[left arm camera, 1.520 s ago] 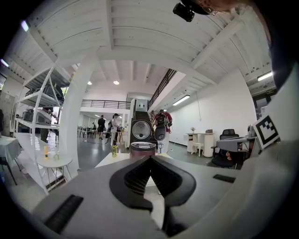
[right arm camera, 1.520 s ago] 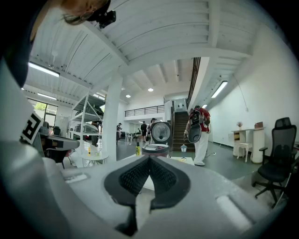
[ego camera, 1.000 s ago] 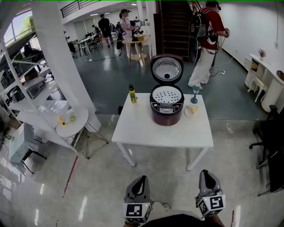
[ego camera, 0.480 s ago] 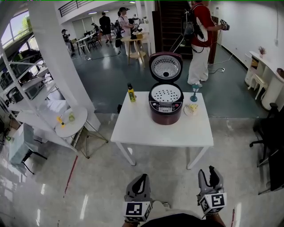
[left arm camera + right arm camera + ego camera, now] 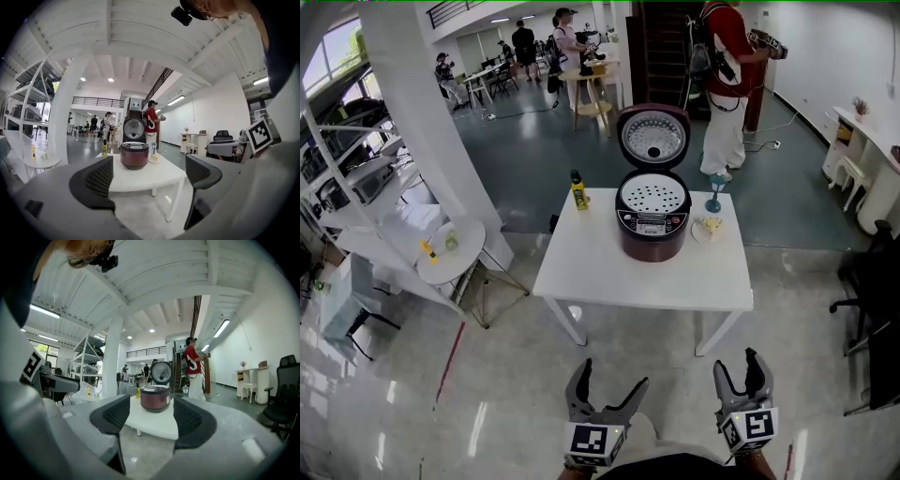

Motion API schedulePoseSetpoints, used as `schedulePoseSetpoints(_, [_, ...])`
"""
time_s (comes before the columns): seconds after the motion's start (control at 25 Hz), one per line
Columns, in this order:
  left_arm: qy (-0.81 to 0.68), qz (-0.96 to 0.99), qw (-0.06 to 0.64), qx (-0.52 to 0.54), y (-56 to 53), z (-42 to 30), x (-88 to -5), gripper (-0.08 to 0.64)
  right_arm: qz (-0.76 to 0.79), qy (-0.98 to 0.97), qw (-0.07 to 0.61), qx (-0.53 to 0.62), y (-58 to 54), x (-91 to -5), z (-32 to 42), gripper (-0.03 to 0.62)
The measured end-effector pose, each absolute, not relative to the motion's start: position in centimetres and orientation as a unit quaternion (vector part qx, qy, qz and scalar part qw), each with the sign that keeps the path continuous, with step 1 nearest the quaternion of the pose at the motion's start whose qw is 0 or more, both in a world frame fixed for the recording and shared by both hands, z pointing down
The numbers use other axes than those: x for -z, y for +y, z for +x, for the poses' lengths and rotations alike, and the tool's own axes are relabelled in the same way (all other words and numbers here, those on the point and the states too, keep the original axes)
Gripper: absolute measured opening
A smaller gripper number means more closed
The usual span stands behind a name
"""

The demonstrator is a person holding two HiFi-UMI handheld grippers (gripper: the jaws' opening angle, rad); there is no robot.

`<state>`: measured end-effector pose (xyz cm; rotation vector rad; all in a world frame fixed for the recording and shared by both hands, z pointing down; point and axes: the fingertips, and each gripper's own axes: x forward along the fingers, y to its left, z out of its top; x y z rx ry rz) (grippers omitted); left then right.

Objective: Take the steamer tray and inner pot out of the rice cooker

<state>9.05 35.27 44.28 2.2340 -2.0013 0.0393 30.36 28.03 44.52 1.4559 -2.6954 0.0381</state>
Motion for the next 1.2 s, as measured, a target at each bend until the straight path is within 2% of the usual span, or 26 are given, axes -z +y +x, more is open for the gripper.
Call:
schedulePoseSetpoints(0.08, [-0.658,0.749,0.07,-0.018,35.1,9.3,-44.7,0.526,0.471,-0.881,0.04,-0.005,27.9,-44.6,30.2,0.291])
schedulePoseSetpoints(0.2, [-0.66,0.748,0.071,-0.021,34.9,8.9,-44.7,0.554,0.47,-0.882,0.039,-0.001,27.6,-44.8,30.1,0.316])
schedulePoseSetpoints(0.36, [-0.675,0.735,0.069,-0.008,34.4,7.5,-44.0,0.557,0.473,-0.88,0.036,-0.011,27.0,-45.0,29.8,0.319])
schedulePoseSetpoints(0.6, [-0.688,0.726,0.009,-0.01,32.0,5.8,-42.4,0.555,0.463,-0.885,0.039,-0.01,24.5,-45.4,28.9,0.319])
schedulePoseSetpoints(0.8, [-0.676,0.737,-0.009,0.012,27.2,4.7,-41.8,0.551,0.459,-0.887,0.052,0.012,20.1,-45.7,27.7,0.318])
schedulePoseSetpoints(1.0, [-0.655,0.754,-0.046,-0.027,21.0,3.4,-41.7,0.545,0.456,-0.889,0.04,0.017,14.6,-44.7,24.7,0.316])
schedulePoseSetpoints(1.2, [-0.656,0.753,-0.031,-0.027,15.1,0.8,-41.9,0.529,0.464,-0.884,0.048,0.008,9.0,-44.4,22.1,0.316])
